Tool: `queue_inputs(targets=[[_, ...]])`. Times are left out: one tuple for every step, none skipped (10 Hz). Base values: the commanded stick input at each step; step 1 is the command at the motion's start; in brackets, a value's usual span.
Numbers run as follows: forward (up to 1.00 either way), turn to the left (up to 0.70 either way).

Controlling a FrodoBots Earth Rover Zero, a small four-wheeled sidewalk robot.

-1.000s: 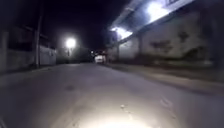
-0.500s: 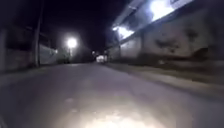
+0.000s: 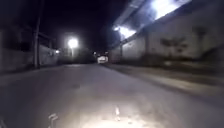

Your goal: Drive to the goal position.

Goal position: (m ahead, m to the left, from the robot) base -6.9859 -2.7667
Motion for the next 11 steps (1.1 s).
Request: queue_inputs(targets=[[1.0, 0.0], [1.0, 0.0], [1.0, 0.0], [1.0, 0.0], [1.0, 0.0], [1.0, 0.0], [1.0, 0.0], [1.0, 0.0], [1.0, 0.0], [1.0, 0.0], [1.0, 0.0]])
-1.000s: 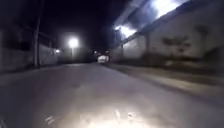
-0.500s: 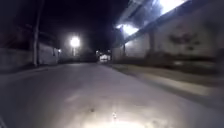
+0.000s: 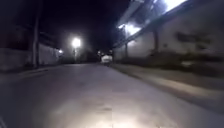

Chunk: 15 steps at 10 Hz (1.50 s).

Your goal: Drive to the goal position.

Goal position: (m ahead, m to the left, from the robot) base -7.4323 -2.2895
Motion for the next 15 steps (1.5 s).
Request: queue_inputs(targets=[[1.0, 0.0], [1.0, 0.0], [1.0, 0.0], [1.0, 0.0], [1.0, 0.0], [1.0, 0.0], [1.0, 0.0], [1.0, 0.0], [1.0, 0.0], [1.0, 0.0], [1.0, 0.0], [1.0, 0.0], [1.0, 0.0], [1.0, 0.0], [1.0, 0.0]])
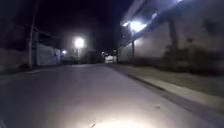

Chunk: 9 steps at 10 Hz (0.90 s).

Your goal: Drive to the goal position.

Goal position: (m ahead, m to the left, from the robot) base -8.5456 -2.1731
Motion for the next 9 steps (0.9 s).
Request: queue_inputs(targets=[[1.0, 0.0], [1.0, 0.0], [1.0, 0.0], [1.0, 0.0], [1.0, 0.0], [1.0, 0.0], [1.0, 0.0], [1.0, 0.0], [1.0, 0.0]])
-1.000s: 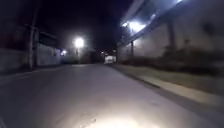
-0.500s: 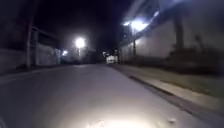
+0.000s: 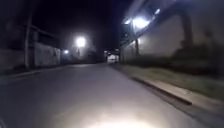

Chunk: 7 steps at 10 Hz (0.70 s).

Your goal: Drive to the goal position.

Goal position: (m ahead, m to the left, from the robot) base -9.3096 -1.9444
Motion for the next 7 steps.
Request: queue_inputs(targets=[[1.0, 0.0], [1.0, 0.0], [1.0, 0.0], [1.0, 0.0], [1.0, 0.0], [1.0, 0.0], [1.0, 0.0]])
